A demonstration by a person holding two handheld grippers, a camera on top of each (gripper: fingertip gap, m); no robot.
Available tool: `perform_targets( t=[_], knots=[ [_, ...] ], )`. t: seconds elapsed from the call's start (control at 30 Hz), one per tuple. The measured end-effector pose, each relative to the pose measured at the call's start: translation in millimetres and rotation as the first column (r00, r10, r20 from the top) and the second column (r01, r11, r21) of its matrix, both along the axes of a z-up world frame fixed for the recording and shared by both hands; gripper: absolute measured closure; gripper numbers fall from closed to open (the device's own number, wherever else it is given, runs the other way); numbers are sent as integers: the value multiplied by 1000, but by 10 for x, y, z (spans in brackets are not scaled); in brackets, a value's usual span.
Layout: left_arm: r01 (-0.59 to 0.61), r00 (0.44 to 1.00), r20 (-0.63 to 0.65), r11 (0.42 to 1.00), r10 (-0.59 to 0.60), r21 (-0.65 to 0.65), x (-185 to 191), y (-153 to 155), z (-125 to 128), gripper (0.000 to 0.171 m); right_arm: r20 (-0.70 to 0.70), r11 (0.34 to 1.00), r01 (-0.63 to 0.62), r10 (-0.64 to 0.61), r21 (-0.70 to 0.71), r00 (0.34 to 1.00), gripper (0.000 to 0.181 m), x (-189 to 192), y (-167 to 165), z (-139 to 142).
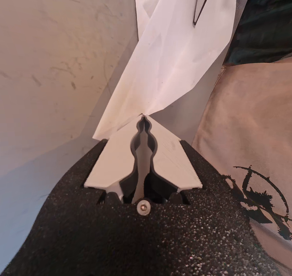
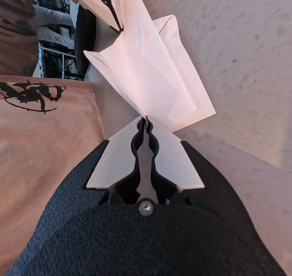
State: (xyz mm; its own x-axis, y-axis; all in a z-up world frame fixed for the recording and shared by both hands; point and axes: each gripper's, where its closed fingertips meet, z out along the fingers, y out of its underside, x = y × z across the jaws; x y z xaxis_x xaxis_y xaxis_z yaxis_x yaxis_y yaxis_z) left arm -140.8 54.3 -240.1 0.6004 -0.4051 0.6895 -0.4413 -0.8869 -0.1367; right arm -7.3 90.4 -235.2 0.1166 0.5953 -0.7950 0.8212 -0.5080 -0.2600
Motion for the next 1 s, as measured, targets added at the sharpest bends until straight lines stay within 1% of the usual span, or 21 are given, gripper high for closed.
perform_targets(
  t=[0.1,0.17,0.23,0.3,0.33,0.4,0.43,0.47,0.53,0.57,0.6,0.63,0.7,0.77,0.83,0.87,0.93,1.0],
  knots=[
    [-8,1000,5,1000,8,8,-3,4,-4,171,8,1000,-4,4,-9,1000,181,1,-3,-4],
    [9,1000,-10,999,-8,32,-5,4,0,171,8,1000,-1,2,-13,1000,181,0,-2,-3],
    [81,997,-18,990,-79,117,-1,2,31,171,6,1000,3,-3,-16,1000,181,2,2,-3],
    [159,987,-34,957,-156,244,18,7,80,164,5,1000,6,-6,-18,1000,181,3,4,-1],
    [206,979,-55,928,-198,312,32,2,97,160,5,1000,6,-6,-19,1000,181,3,4,-1],
    [298,955,-144,832,-260,467,47,35,91,154,6,1000,4,-4,-25,1000,181,3,3,0],
    [335,942,-195,784,-272,523,47,57,74,152,6,1000,3,-3,-28,1000,181,3,2,0],
    [367,930,-242,744,-276,558,38,75,46,151,7,1000,2,-2,-31,1000,181,3,1,-1],
    [418,908,-303,686,-290,596,27,79,-6,153,10,999,-3,3,-34,1000,181,4,-2,-3],
    [429,902,-321,666,-287,610,18,88,-18,159,11,999,-5,5,-35,1000,181,5,-3,-3],
    [425,904,-318,667,-285,612,19,81,-20,164,13,999,-7,7,-35,1000,181,6,-5,-4],
    [408,912,-302,686,-277,602,19,73,-22,169,14,999,-9,10,-36,1000,181,8,-7,-4],
    [344,938,-241,749,-248,566,21,65,-15,171,16,999,-18,19,-41,1000,181,10,-13,-5],
    [255,966,-168,833,-197,491,22,67,-26,171,20,999,-28,29,-46,999,181,10,-21,-6],
    [136,990,-83,922,-114,364,31,74,-31,171,26,998,-39,41,-47,999,181,15,-29,-7],
    [78,997,-42,956,-69,284,33,78,-25,171,27,998,-41,43,-45,999,181,16,-31,-8],
    [9,1000,19,989,-11,145,36,83,-17,171,25,998,-41,42,-39,999,181,17,-32,-3],
    [-16,999,48,999,13,47,39,88,-10,171,15,999,-29,30,-29,999,181,19,-27,7]
  ],
)
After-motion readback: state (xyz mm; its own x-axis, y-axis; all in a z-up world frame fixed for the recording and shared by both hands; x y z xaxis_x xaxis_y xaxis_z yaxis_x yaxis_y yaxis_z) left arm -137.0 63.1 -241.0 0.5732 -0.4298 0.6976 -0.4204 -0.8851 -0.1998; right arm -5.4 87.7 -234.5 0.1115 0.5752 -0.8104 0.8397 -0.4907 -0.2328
